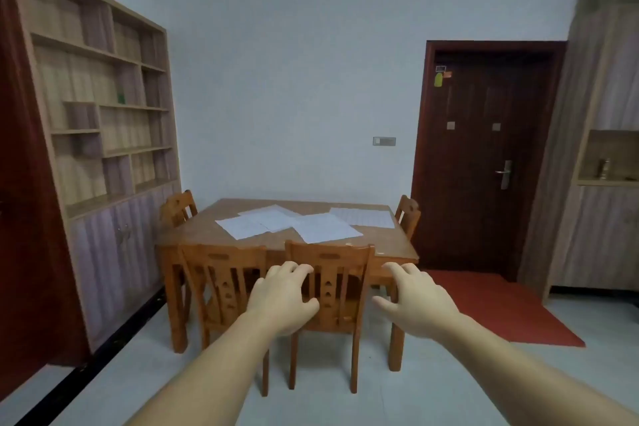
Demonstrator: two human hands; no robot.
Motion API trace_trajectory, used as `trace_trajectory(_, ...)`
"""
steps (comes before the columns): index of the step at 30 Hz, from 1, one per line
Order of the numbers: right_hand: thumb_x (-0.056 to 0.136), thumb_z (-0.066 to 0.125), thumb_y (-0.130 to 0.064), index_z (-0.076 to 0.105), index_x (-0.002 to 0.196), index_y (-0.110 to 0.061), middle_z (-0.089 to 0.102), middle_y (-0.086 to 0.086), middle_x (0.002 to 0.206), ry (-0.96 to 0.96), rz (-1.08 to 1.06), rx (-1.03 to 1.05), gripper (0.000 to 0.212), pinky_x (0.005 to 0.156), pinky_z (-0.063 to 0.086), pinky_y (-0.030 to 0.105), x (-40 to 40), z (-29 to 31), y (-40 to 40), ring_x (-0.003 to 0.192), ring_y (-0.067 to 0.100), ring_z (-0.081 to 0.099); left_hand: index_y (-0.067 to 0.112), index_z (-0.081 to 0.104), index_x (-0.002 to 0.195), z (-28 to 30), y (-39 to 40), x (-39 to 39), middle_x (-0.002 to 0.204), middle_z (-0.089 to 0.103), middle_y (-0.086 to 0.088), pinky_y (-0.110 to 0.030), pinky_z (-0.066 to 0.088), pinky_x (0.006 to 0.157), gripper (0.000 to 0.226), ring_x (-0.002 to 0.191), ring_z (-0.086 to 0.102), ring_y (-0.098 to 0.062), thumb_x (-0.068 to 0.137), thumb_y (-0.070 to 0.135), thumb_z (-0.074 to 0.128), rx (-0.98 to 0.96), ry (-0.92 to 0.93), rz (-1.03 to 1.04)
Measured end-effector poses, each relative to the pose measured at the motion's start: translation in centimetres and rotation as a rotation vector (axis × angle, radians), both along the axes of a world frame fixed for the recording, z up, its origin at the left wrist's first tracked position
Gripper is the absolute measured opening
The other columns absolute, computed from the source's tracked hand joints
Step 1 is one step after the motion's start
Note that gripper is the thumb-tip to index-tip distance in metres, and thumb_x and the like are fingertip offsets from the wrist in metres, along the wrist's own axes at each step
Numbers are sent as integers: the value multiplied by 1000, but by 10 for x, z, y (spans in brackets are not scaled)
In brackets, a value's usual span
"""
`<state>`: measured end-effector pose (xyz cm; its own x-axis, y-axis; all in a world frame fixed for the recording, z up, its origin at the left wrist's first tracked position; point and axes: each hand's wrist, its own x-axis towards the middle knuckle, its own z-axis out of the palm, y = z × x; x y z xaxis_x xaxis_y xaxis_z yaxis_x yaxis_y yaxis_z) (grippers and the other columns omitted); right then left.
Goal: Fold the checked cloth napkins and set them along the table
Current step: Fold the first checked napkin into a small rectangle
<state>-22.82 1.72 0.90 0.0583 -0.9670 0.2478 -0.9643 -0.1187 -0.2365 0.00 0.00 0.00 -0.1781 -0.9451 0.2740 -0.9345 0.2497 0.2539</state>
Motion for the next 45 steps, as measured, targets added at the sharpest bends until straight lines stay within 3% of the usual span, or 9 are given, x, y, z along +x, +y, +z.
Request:
trace_trajectory(15, 88, 51, -58, 31, 145, -31, 39, 0, 146, -36, -121, 35, 66, 98, 47, 41, -92, -2, -261, 126, 22, 46, 33, 34, 145, -7, -283, -78, 151, 36, 6, -43, 37, 108, 61, 139, 31, -19, 89, 47, 51, 70, -16, -41)
trace_trajectory(23, 85, 50, -59, 32, 143, -29, 43, 1, 140, -88, -124, 81, 68, 95, 47, 43, -206, -34, -408, 120, 24, 49, 33, 36, 144, -20, -429, -183, 147, 40, 6, -41, 40, 102, 61, 135, 35, -20, 86, 46, 52, 102, -63, -39)
trace_trajectory(33, 86, 54, -56, 35, 142, -27, 43, 3, 138, -122, -113, 113, 66, 94, 47, 41, -328, -28, -581, 122, 26, 46, 29, 39, 143, -11, -607, -310, 147, 40, 3, -41, 40, 102, 59, 134, 34, -21, 87, 41, 53, 106, -35, -72)
trace_trajectory(45, 88, 52, -55, 33, 143, -28, 40, 0, 143, 4, -60, 187, 65, 99, 44, 42, -418, -75, -827, 126, 23, 45, 30, 37, 143, -95, -865, -397, 143, 41, 5, -39, 43, 97, 61, 130, 38, -21, 87, 43, 55, 206, 3, -32)
